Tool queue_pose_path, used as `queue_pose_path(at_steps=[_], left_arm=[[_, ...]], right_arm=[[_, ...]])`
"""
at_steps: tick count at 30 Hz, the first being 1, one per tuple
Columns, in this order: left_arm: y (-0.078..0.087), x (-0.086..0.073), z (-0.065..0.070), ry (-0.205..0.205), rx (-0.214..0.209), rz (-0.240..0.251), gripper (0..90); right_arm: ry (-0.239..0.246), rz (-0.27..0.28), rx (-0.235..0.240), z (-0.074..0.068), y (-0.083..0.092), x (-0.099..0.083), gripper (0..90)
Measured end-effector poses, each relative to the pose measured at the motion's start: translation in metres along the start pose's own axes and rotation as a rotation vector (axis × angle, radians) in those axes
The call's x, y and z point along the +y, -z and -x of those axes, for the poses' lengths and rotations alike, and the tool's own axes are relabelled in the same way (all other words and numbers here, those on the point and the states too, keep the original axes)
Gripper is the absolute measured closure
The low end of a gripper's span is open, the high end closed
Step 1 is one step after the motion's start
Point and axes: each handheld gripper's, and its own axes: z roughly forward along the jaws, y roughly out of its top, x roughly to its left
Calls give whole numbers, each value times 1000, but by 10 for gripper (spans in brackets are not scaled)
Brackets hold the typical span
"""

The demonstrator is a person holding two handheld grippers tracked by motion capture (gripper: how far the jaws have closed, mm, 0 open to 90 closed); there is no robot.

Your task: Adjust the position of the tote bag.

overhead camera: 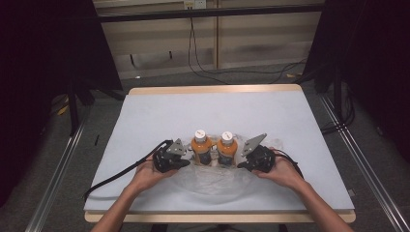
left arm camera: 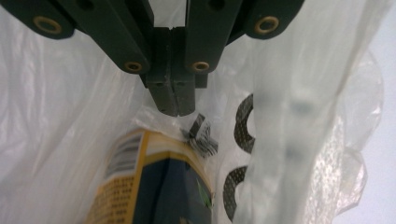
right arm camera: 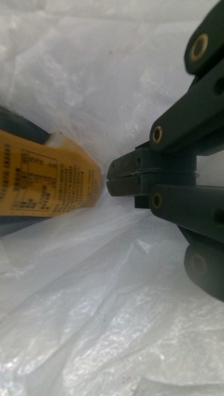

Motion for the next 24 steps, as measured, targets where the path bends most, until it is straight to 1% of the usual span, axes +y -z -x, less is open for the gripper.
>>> queue_pose_path(at_steps=[2, 3, 4, 5, 7, 8, 10, 11, 12, 13, 14, 16, 17, 18, 19, 20, 21, 24], left_arm=[[1, -1, 1, -14, 18, -6, 900], [2, -1, 1, -24, 26, -18, 900], [2, -1, 1, -31, 35, -24, 900], [3, -1, 1, -28, 27, -26, 900], [3, -2, 0, -26, 28, -30, 900], [3, -2, 0, -28, 29, -30, 900], [5, -1, 0, -45, 29, -51, 900], [6, -2, 0, -55, 48, -61, 900], [6, -2, 1, -58, 52, -67, 900], [7, -2, 0, -60, 47, -72, 900], [7, -2, 0, -57, 49, -72, 900], [8, -2, -1, -71, 57, -87, 900], [8, -2, -1, -74, 58, -91, 900], [9, -3, -2, -68, 59, -95, 900], [10, -3, -3, -73, 61, -102, 900], [11, -3, -4, -81, 65, -115, 900], [11, -4, -3, -75, 69, -118, 900], [11, -4, -5, -78, 65, -118, 900]], right_arm=[[22, -14, -9, 0, 2, -1, 900], [28, -23, -18, -1, 2, -1, 900], [47, -40, -33, -2, 4, 0, 900], [55, -43, -41, -2, 4, -1, 900], [55, -50, -45, -1, 6, -2, 900], [50, -62, -46, -1, 7, -3, 900], [57, -85, -59, -2, 8, -3, 900], [63, -91, -66, -1, 9, -3, 900], [70, -102, -77, -1, 10, -3, 900], [72, -108, -82, 0, 10, -4, 900], [66, -114, -83, 1, 11, -5, 900], [67, -123, -89, 3, 13, -6, 900], [59, -132, -92, 3, 14, -7, 900], [60, -137, -99, 4, 14, -7, 900], [64, -142, -105, 6, 15, -8, 900], [55, -147, -103, 7, 16, -9, 900], [54, -148, -105, 8, 17, -10, 900], [58, -169, -114, 10, 19, -11, 900]])
